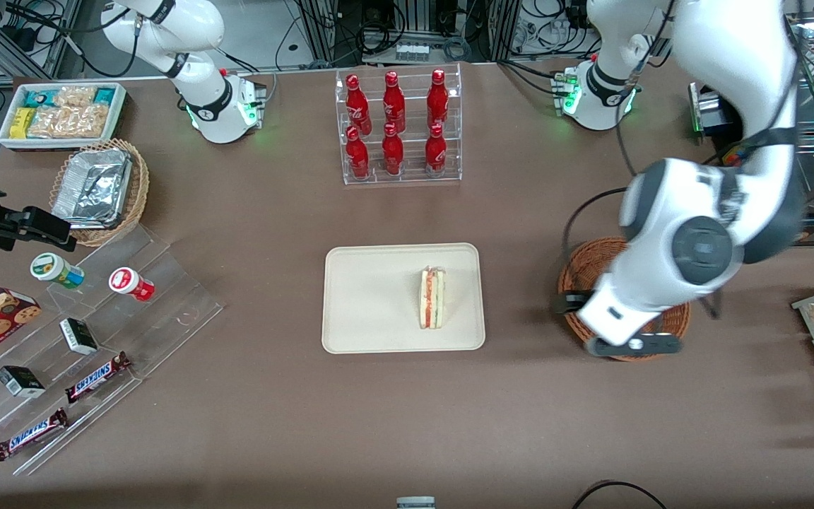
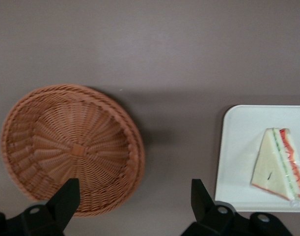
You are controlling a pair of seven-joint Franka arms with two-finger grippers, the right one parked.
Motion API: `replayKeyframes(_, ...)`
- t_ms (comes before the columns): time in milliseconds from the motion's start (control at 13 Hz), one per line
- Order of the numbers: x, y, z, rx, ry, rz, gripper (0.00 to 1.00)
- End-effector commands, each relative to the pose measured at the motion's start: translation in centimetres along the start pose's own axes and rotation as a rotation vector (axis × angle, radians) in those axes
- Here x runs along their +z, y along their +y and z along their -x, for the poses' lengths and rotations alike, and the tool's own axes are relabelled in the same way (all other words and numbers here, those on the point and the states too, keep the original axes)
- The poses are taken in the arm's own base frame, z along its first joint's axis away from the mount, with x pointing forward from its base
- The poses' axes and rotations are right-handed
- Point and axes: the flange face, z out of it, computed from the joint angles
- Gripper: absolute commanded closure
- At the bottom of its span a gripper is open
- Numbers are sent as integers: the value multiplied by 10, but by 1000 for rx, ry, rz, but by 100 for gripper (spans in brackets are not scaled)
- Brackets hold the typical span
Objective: Place sandwich from basket to tray
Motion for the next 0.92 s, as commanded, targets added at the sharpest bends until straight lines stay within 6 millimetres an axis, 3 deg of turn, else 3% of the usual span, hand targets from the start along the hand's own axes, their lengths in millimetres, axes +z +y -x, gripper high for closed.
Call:
replayKeyframes(0,-43,-52,19,-6,-47,14,0)
replayKeyframes(77,-66,-71,31,-18,-49,14,0)
replayKeyframes(538,-165,-131,106,-105,-37,-8,0)
replayKeyframes(692,-183,-151,127,-144,-23,-9,0)
replayKeyframes(846,-187,-169,134,-165,-24,-6,0)
